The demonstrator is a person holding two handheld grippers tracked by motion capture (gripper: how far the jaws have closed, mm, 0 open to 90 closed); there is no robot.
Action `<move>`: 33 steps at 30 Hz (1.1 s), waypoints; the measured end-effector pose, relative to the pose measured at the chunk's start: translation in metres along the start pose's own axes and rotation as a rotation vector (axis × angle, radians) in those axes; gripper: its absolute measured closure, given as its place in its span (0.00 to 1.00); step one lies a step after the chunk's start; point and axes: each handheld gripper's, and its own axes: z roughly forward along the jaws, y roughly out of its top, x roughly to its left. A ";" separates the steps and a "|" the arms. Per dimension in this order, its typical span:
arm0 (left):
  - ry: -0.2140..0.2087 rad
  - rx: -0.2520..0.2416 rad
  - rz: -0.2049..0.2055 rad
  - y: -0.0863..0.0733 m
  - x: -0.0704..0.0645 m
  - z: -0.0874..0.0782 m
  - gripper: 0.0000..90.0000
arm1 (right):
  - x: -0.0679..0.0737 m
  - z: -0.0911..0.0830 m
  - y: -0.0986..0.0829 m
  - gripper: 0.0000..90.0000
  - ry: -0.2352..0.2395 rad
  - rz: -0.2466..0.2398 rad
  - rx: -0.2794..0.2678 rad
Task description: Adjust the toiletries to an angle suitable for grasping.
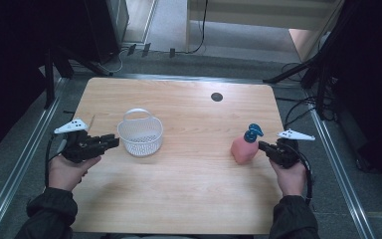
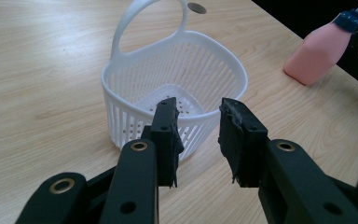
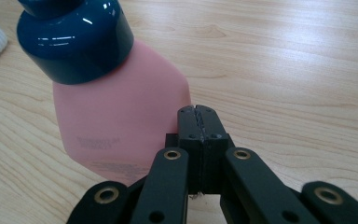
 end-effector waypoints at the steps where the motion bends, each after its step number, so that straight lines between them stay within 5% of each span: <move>1: 0.001 -0.001 0.000 0.000 0.000 0.000 0.75 | 0.000 0.001 0.000 1.00 0.002 -0.003 -0.002; 33: 0.023 0.002 -0.016 -0.010 0.001 -0.011 0.75 | 0.027 0.040 0.022 1.00 0.104 -0.067 0.002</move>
